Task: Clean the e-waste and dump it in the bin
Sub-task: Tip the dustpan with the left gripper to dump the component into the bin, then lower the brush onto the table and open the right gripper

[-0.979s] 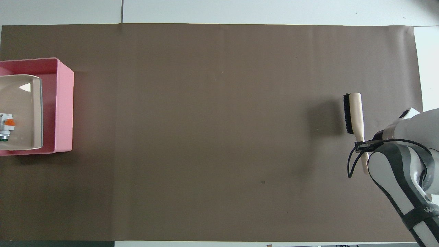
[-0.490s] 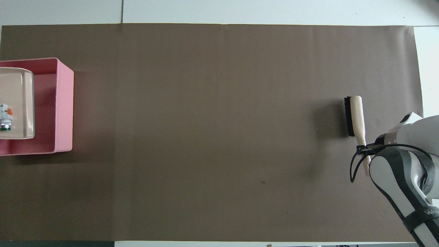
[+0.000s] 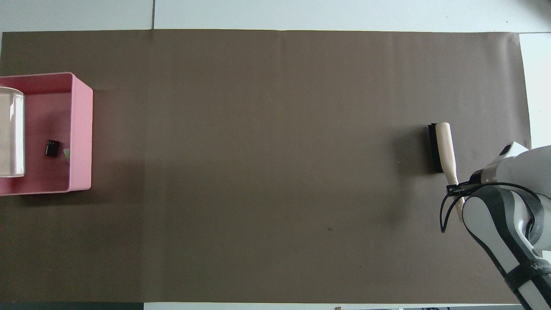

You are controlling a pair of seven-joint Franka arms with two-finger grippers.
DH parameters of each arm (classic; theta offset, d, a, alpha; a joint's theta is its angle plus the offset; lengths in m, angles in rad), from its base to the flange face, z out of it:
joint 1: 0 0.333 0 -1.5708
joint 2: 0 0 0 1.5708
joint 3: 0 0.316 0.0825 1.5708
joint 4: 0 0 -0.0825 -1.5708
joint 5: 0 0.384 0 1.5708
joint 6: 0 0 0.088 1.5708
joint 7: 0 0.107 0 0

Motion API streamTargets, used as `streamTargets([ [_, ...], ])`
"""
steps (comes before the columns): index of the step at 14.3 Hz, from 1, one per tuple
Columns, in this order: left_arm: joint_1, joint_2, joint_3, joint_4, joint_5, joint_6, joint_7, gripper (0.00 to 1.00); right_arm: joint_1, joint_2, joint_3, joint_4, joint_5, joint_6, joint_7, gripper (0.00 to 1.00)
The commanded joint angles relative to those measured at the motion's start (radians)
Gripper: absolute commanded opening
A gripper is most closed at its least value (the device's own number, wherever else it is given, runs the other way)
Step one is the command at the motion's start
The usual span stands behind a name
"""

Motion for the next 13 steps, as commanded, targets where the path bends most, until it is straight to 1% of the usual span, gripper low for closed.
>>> streamTargets([
  [1, -0.013, -0.049, 0.005, 0.016, 0.024, -0.041, 0.021, 0.00, -0.002, -0.011, 0.012, 0.008, -0.008, -0.002, -0.015, 1.00],
  [2, -0.015, -0.072, -0.001, 0.017, 0.010, -0.050, 0.041, 0.00, 0.012, -0.011, 0.014, 0.040, -0.008, -0.022, -0.007, 1.00],
  [4, -0.058, -0.112, -0.004, 0.010, -0.039, -0.060, 0.071, 0.00, 0.067, -0.008, 0.015, 0.129, -0.006, -0.080, 0.036, 1.00],
  [5, -0.074, -0.120, -0.004, 0.013, -0.094, -0.066, 0.097, 0.00, 0.091, 0.000, 0.017, 0.176, -0.006, -0.110, 0.069, 1.00],
  [7, -0.133, -0.131, -0.002, 0.013, -0.244, -0.089, 0.106, 0.00, 0.134, 0.029, 0.015, 0.295, -0.008, -0.177, 0.117, 1.00],
  [10, -0.226, -0.141, -0.002, 0.003, -0.413, -0.132, 0.103, 0.00, 0.133, 0.080, 0.015, 0.489, -0.008, -0.287, 0.125, 1.00],
  [11, -0.260, -0.141, -0.002, 0.000, -0.453, -0.146, 0.103, 0.00, 0.135, 0.081, 0.017, 0.528, -0.008, -0.303, 0.161, 1.00],
  [13, -0.329, -0.141, -0.002, -0.050, -0.514, -0.143, 0.092, 0.00, 0.136, 0.074, 0.018, 0.591, -0.008, -0.350, 0.263, 1.00],
])
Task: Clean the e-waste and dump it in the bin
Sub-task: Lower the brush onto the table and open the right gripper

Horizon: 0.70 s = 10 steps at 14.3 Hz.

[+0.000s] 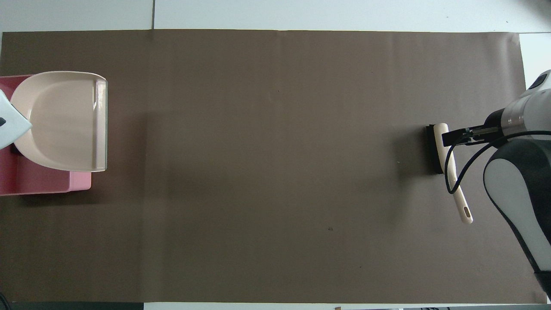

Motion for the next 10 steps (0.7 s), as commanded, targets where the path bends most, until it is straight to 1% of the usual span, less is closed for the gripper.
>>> streamTargets([
  [1, -0.092, -0.021, 0.013, -0.080, -0.087, -0.005, -0.013, 0.00, -0.005, 0.028, 0.010, 0.135, -0.008, -0.105, 0.106, 1.00],
  [3, -0.136, -0.019, 0.013, -0.139, -0.162, 0.036, -0.083, 0.00, -0.008, 0.037, 0.012, 0.267, -0.003, -0.230, 0.143, 1.00],
  [6, -0.184, -0.007, 0.012, -0.211, -0.171, 0.098, -0.146, 0.00, -0.025, 0.037, 0.004, 0.388, 0.006, -0.378, 0.182, 1.00],
  [7, -0.184, -0.004, 0.012, -0.237, -0.202, 0.139, -0.147, 0.00, -0.039, 0.039, 0.001, 0.404, 0.005, -0.412, 0.182, 1.00],
  [8, -0.186, -0.001, 0.013, -0.270, -0.228, 0.181, -0.148, 0.00, -0.062, 0.036, 0.001, 0.403, 0.005, -0.421, 0.182, 1.00],
  [10, -0.187, 0.008, 0.013, -0.309, -0.233, 0.233, -0.154, 0.00, -0.093, 0.028, 0.003, 0.404, 0.006, -0.444, 0.176, 1.00],
])
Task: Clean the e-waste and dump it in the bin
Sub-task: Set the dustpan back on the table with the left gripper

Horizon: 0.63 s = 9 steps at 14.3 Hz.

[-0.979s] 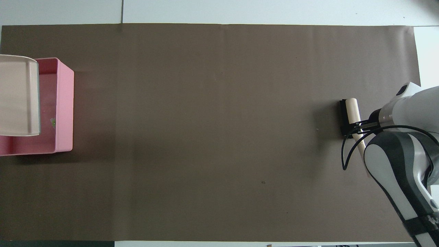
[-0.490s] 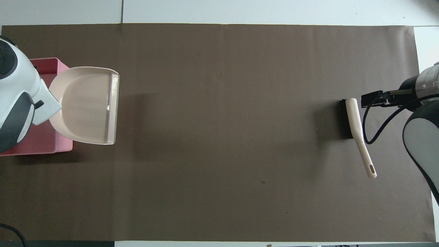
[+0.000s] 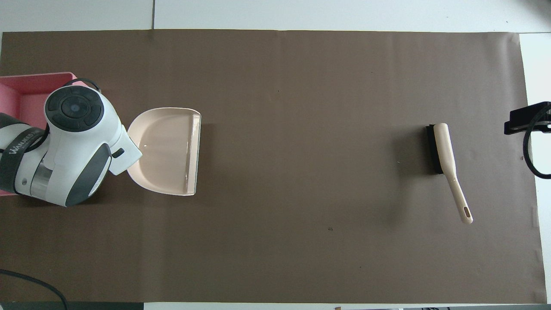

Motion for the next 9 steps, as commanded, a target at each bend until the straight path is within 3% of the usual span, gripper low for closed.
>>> streamTargets([
  [1, -0.010, -0.004, 0.014, -0.059, -0.022, 0.080, -0.013, 0.00, -0.034, 0.018, 0.006, 0.029, 0.004, -0.029, 0.006, 1.00],
  [3, -0.010, 0.021, 0.016, -0.062, -0.022, 0.103, -0.016, 0.00, 0.043, 0.006, -0.055, 0.024, 0.001, -0.048, 0.009, 1.00],
  [6, -0.010, 0.025, 0.016, -0.079, -0.022, 0.140, -0.012, 0.00, 0.247, 0.004, -0.255, 0.012, 0.001, -0.046, 0.006, 1.00],
  [9, -0.011, 0.062, 0.016, -0.079, -0.022, 0.155, -0.018, 0.00, 0.257, -0.001, -0.260, 0.003, 0.001, -0.054, 0.005, 1.00],
])
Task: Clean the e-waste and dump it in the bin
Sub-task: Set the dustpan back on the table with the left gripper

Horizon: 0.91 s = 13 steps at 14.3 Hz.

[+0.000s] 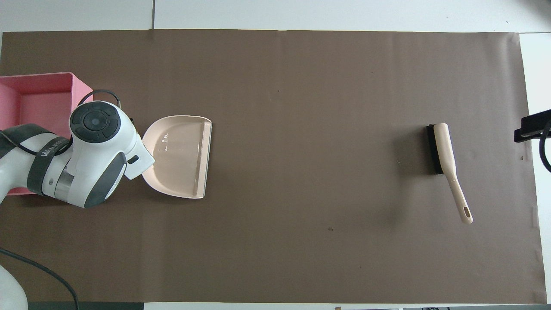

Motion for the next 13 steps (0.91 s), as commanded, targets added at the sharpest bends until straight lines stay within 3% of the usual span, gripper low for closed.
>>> streamTargets([
  [1, -0.017, 0.027, 0.013, -0.015, -0.017, 0.049, -0.012, 0.00, -0.001, -0.005, -0.004, -0.006, 0.001, -0.015, 0.003, 1.00],
  [5, -0.031, 0.029, 0.015, -0.019, -0.017, 0.038, -0.017, 0.05, -0.009, -0.015, 0.033, -0.023, -0.001, -0.014, 0.006, 1.00],
  [10, -0.033, 0.017, 0.015, -0.010, -0.017, 0.020, -0.024, 0.60, -0.006, -0.023, 0.033, -0.037, -0.004, -0.018, 0.002, 1.00],
  [12, -0.024, -0.012, 0.015, -0.008, -0.017, 0.002, -0.040, 0.74, -0.005, -0.023, 0.034, -0.037, -0.010, -0.011, -0.001, 1.00],
  [13, -0.018, -0.020, 0.015, -0.008, -0.017, -0.044, -0.070, 0.97, -0.005, -0.023, 0.034, -0.039, -0.010, -0.009, -0.013, 1.00],
])
